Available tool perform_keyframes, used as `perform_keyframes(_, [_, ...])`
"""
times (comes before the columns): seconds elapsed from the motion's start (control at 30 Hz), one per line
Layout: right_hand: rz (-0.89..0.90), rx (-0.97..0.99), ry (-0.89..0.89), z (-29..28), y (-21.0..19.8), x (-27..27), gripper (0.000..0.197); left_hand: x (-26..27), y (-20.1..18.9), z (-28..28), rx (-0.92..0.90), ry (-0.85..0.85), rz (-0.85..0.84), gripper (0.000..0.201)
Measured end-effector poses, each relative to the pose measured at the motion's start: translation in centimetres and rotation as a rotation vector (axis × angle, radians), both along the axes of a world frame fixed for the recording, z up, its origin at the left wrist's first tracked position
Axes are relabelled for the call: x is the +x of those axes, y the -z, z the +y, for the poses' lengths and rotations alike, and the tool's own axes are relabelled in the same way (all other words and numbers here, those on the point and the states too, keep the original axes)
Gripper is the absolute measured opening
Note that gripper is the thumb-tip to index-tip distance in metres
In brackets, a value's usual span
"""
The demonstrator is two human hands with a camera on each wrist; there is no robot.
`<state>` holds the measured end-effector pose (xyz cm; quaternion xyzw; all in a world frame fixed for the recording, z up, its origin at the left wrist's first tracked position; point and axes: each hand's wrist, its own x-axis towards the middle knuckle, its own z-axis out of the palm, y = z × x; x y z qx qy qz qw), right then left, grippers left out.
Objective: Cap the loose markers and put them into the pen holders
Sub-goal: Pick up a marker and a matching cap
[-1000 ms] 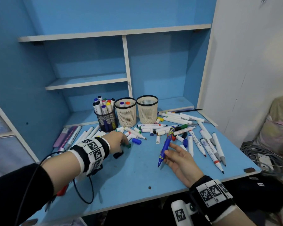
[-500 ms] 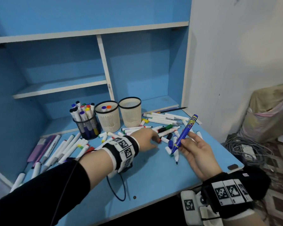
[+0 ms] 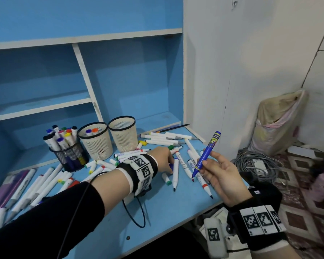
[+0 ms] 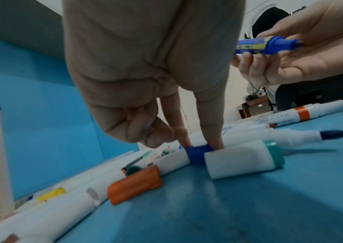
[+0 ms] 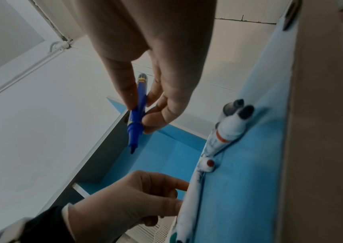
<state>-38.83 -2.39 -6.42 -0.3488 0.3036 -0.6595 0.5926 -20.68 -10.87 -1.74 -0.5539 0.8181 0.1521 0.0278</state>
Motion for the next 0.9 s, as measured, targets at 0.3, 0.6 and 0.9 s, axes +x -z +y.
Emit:
perform_keyframes(0.3, [0.0, -0.027, -0.014, 0.8, -0.7, 0.8, 0.091, 1.1, -0.5, 1.2, -0.047, -0.121, 0.187, 0.028])
perform_keyframes(0.6, [0.03, -0.027, -0.058, 1.8, -0.8, 3.8, 0.097, 5.9, -3.1, 4.6, -0.132, -0.273, 0.544, 0.02])
perform_keyframes(0.9, [0.144, 0.015, -0.201, 2.7, -1.8, 8.8, 0.027, 12.3, -2.4, 9.0, -0.085, -0.378, 0.631, 0.021])
